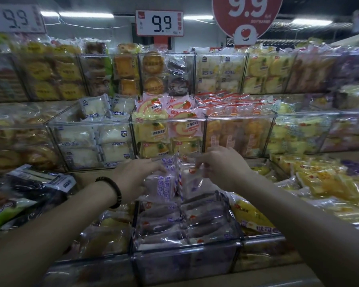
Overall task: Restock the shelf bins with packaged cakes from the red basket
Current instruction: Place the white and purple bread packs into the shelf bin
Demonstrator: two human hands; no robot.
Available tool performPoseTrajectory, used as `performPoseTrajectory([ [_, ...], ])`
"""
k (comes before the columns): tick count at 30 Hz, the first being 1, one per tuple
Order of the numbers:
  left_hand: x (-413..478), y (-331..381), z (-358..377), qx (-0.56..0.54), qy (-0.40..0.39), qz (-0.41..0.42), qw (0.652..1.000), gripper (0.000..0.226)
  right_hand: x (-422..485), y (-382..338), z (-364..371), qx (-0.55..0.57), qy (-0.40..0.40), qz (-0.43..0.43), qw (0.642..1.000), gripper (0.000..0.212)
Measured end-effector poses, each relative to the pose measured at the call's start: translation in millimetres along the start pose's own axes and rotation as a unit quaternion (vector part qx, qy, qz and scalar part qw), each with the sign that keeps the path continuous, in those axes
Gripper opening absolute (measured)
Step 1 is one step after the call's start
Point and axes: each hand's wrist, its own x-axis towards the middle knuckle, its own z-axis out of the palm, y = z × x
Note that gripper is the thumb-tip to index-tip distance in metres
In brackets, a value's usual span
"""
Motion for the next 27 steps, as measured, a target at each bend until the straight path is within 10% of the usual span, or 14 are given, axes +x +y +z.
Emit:
performPoseTrajectory([
  [18, 9.6, 12.7, 29.8, -0.145, 0.065, -0.015, 0.987, 0.044, -4.9, -13.8, 25.1, -0.058, 0.003, 0.046, 0.997, 0.036],
  [27, -8.9, 8.8, 49.0, -0.023, 0.111, -0.067, 0.991, 0.049, -13.3, -11.5, 25.5, -0.056, -0.028, 0.070, 0.996, 0.032],
])
